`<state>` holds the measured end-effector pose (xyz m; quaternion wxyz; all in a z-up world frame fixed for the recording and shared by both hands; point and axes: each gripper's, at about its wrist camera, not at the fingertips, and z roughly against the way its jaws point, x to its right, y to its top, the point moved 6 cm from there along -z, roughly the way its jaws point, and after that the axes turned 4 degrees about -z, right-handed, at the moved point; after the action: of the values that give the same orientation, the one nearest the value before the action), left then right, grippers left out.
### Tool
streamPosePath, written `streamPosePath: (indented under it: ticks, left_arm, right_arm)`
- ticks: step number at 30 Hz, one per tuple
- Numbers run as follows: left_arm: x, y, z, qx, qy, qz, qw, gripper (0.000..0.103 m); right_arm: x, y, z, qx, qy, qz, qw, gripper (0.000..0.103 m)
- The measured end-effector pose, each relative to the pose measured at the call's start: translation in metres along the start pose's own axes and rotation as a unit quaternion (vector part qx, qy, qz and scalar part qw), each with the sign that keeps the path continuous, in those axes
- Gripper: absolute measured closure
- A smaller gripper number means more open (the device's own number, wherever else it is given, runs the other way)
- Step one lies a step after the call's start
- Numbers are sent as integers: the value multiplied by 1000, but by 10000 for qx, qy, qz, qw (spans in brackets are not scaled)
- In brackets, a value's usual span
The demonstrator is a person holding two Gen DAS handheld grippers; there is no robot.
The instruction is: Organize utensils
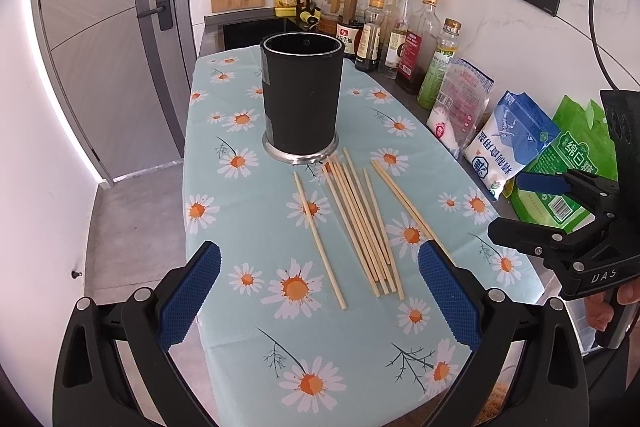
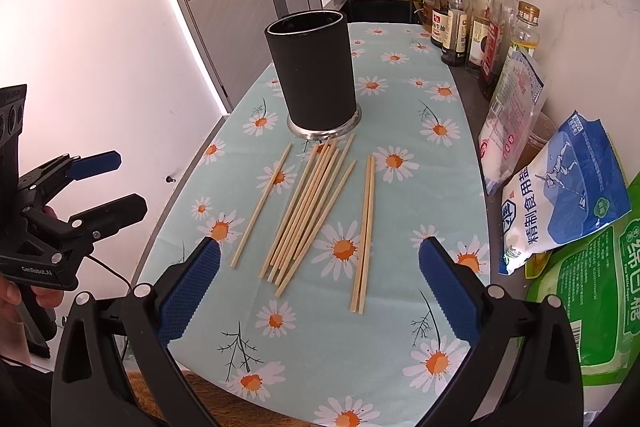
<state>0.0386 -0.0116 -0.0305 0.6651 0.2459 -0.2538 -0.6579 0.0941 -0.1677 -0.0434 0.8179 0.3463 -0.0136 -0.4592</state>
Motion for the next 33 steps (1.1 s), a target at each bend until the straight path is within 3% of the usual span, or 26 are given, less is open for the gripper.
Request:
streamPosePath:
  ticks: [33]
  left_arm:
    - [5,0,-3,-25,-37,-37,10000,6]
  right_arm:
    - [-2,-3,-5,-2,8,16,10000,4]
